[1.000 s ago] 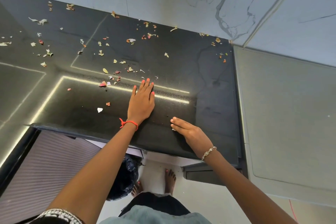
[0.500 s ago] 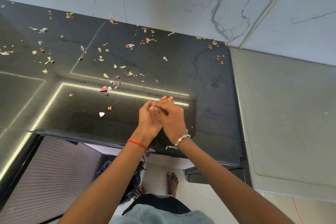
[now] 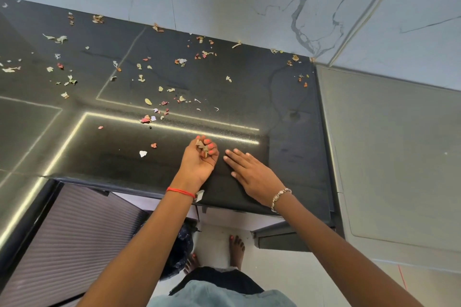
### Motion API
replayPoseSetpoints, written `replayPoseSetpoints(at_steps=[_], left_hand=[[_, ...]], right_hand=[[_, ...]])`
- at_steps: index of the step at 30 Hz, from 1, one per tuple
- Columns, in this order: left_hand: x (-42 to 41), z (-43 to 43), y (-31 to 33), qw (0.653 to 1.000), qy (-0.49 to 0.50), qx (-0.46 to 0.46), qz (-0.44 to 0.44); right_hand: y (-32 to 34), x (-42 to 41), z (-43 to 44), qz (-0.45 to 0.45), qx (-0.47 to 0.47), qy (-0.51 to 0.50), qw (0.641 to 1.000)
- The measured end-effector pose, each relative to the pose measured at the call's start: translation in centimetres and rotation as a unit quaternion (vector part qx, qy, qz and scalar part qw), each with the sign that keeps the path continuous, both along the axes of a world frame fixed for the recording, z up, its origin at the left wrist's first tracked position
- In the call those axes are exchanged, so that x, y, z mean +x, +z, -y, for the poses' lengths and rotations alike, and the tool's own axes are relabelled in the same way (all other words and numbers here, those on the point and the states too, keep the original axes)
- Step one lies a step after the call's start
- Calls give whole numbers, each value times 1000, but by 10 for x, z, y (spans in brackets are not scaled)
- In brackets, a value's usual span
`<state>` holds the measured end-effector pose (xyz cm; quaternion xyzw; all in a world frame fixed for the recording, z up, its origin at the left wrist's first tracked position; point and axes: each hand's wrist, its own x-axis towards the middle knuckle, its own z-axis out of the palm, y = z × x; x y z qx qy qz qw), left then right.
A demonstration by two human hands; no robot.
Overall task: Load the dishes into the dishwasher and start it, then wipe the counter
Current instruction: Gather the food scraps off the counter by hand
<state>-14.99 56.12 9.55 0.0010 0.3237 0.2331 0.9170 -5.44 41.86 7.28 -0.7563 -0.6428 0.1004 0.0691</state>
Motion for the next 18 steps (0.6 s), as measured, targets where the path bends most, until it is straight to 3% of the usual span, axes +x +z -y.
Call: replayPoseSetpoints(at_steps=[4, 8, 18], left_hand=[[-1, 4, -3, 1000, -20, 9, 0], [-6, 5, -4, 1000, -28, 8, -6], [-6, 11, 0, 998, -60, 19, -6]], right_hand=[[-10, -5, 23, 61, 60, -25, 996], [-10, -12, 49, 25, 124, -57, 990], [-1, -19, 53, 53, 153, -131, 978]])
